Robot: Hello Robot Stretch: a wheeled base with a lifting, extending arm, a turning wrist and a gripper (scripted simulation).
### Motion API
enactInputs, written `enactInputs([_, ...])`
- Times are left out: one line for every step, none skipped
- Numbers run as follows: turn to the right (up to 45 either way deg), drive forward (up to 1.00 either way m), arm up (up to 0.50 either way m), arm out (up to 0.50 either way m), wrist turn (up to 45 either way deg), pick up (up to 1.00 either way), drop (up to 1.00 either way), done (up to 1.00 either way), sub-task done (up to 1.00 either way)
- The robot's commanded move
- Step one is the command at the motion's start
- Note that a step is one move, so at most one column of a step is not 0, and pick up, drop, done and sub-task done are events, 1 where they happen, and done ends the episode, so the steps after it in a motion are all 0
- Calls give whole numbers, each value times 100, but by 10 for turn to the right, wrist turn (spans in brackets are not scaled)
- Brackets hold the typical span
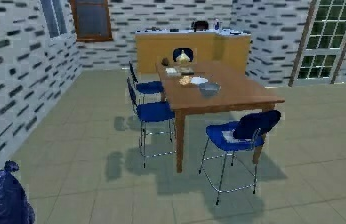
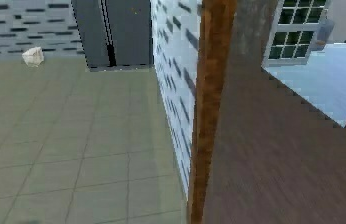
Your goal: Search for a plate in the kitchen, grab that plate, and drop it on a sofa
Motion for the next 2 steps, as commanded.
enactInputs([0, 60, 0, 0, 0, 0, 0, 0, 0])
enactInputs([-450, 0, 0, 0, 0, 0, 0, 0, 0])
